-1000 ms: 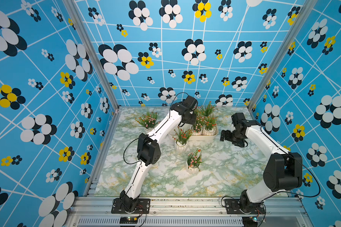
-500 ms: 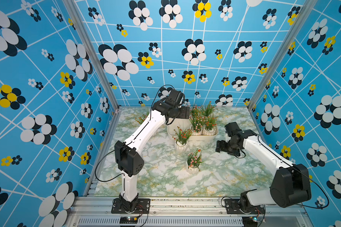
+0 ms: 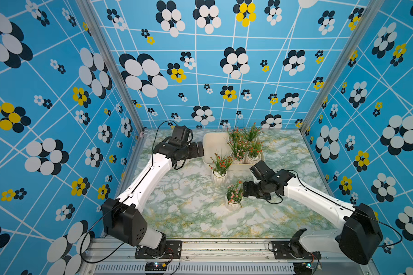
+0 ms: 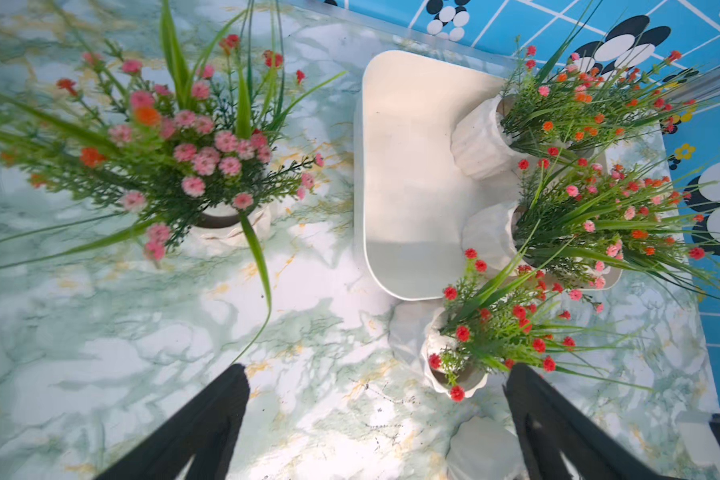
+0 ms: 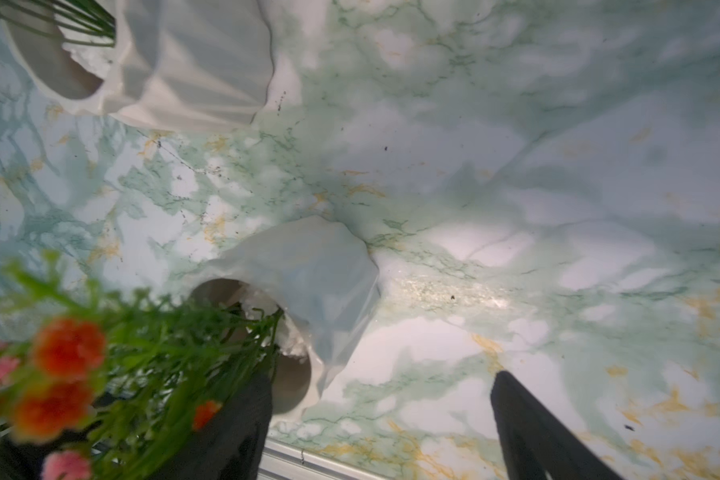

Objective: Put the potted gypsophila into the storage box
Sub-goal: Pick up the baby's breath potted plant from the center of the board.

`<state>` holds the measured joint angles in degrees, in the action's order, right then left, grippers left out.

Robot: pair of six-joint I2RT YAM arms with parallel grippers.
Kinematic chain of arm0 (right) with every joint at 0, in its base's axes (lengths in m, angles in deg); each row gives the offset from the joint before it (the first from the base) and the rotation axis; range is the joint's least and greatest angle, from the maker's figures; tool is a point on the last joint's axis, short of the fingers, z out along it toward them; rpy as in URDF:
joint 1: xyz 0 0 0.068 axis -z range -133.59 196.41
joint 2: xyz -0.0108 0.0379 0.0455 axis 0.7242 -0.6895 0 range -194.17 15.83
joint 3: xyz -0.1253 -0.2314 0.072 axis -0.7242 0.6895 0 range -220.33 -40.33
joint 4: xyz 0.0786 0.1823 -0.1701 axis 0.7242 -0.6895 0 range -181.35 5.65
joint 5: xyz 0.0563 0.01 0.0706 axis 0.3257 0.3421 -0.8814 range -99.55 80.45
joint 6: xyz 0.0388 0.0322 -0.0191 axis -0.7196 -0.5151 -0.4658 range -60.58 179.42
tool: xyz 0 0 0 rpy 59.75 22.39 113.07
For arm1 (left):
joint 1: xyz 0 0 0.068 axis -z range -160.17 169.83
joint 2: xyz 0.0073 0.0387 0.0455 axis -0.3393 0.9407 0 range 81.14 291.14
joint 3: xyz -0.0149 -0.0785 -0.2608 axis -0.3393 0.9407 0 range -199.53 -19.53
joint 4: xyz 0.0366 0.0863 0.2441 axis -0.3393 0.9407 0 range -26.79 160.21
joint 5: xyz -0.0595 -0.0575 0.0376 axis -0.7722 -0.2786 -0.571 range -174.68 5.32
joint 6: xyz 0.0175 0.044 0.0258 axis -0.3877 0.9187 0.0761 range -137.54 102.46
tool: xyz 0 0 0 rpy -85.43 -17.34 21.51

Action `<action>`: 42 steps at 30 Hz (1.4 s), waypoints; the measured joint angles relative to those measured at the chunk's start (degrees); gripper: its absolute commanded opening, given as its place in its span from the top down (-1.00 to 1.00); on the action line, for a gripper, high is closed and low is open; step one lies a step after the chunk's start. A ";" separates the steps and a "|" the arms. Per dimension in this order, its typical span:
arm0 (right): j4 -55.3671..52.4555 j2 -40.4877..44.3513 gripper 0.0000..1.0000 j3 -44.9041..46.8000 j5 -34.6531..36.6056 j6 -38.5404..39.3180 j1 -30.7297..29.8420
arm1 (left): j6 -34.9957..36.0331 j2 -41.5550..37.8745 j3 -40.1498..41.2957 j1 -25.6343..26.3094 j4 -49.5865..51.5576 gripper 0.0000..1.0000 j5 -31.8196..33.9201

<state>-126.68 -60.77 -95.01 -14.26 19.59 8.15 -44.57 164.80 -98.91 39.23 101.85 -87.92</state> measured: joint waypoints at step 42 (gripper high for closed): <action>-6.82 -12.66 1.00 -9.29 6.14 1.51 -4.33 | -2.56 0.35 8.15 -1.38 -4.48 -0.99 -5.01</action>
<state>-133.50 -73.42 -104.30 -8.12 21.10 3.82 -47.12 165.14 -90.75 37.86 97.37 -92.93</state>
